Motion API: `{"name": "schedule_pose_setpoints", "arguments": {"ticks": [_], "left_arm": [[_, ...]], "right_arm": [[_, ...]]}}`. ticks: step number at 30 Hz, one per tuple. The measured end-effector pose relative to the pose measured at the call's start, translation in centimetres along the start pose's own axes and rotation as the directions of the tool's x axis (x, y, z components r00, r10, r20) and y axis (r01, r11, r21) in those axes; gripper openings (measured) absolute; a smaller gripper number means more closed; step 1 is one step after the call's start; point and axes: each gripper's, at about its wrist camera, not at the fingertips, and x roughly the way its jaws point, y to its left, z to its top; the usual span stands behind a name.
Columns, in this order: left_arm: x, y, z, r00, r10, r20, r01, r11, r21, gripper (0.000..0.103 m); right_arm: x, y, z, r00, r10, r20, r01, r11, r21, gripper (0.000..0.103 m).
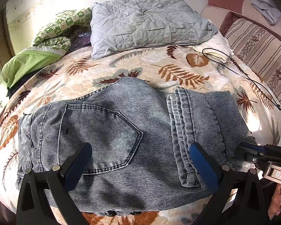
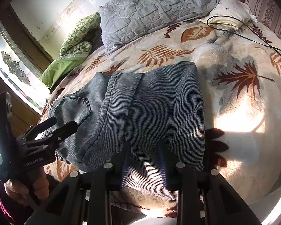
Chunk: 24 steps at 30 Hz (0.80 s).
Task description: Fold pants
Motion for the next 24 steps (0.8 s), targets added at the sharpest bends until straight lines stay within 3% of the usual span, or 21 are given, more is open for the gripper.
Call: {"name": "schedule_pose_setpoints", "arguments": {"ticks": [9,24], "left_arm": [[-1.2,2.5,0.1,0.999,0.032,0.027,-0.03,0.999,-0.045,0.103],[-2.8,7.2,-0.3,0.993,0.105,0.047,-0.098,0.987,-0.128,0.103]], "right_arm": [[0.6,3.2,-0.1,0.995,0.083,-0.06,-0.084,0.996,-0.02,0.033],[1.3,10.1,0.6,0.985,0.156,-0.071,-0.165,0.976,-0.145,0.033]]}}
